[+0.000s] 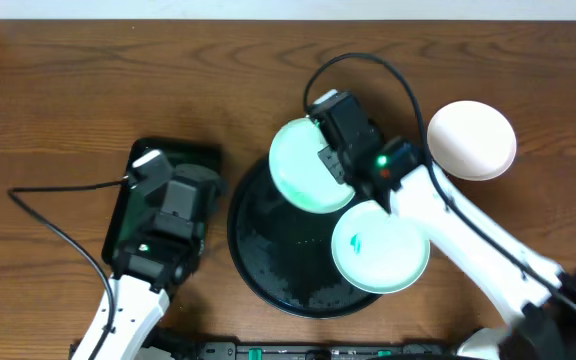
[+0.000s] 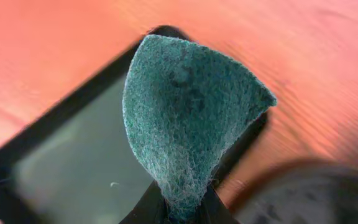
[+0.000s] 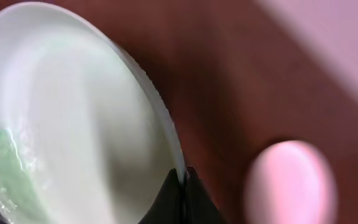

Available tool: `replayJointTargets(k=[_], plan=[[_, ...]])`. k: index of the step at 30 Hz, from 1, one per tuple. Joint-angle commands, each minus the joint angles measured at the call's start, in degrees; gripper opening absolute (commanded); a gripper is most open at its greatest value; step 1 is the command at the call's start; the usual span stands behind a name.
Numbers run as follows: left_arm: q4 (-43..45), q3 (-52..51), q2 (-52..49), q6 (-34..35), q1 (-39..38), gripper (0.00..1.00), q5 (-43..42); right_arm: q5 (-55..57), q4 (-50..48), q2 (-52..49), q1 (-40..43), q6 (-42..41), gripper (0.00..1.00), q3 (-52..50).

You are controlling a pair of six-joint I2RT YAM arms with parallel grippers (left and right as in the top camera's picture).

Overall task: Clean dirty plates on tray and stack at the side
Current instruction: 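Return sponge to water tray with left gripper, then lift light green plate with right gripper and stack on pink plate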

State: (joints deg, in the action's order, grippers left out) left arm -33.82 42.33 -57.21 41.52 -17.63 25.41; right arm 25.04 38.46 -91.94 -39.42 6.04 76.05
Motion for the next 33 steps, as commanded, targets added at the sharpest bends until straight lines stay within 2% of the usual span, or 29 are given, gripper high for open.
replayJointTargets(k=[1,9,16,19,21,25,26,28,29,30,32,33], plan=[[-1.84,-0.2,0.26,-0.76,4.46,0.08,0.7,20.81,-1.79,3.21,-4.94,10.71,0.01,0.02],[-5.22,-0.2,0.26,-0.76,12.66,0.07,-1.2,38.21,-8.92,3.69,-13.92,29.44,0.01,0.02],[-5.64,-0.2,0.26,-0.79,17.0,0.07,-5.38,43.04,-15.74,3.69,-20.24,42.73,0.01,0.02],[-6.03,-0.2,0.26,-0.76,17.92,0.07,-5.49,43.76,-17.31,3.69,-21.57,45.9,0.01,0.02],[-6.03,-0.2,0.26,-0.76,18.1,0.08,-5.46,40.98,-16.33,3.61,-21.75,42.21,0.01,0.0],[-6.21,-0.2,0.26,-0.76,18.1,0.08,-5.51,29.57,-6.58,2.16,-19.91,31.78,0.01,0.0],[-6.43,-0.2,0.26,-0.79,18.1,0.08,-5.51,30.67,-6.36,1.6,-18.82,27.54,0.01,0.0],[-6.84,-0.2,0.26,-1.14,18.1,0.07,-5.55,31.36,-5.42,1.22,-15.65,13.25,0.01,0.0],[-6.93,-0.2,0.26,-1.22,18.1,0.07,-5.55,26.99,-4.02,1.22,-13.77,5.46,0.01,0.0],[-6.97,-0.2,0.26,-1.31,18.1,0.08,-5.84,17.66,-2.54,1.22,-11.47,0.37,0.01,0.0],[-6.8,-0.2,0.26,-2.54,18.1,0.08,-7.26,-7.48,-0.61,0.13,-5.31,0.42,0.01,0.0],[-6.8,-0.2,0.26,-2.8,18.1,0.07,-7.45,-14.62,-0.13,-0.46,-2.45,-0.09,0.01,0.0]])
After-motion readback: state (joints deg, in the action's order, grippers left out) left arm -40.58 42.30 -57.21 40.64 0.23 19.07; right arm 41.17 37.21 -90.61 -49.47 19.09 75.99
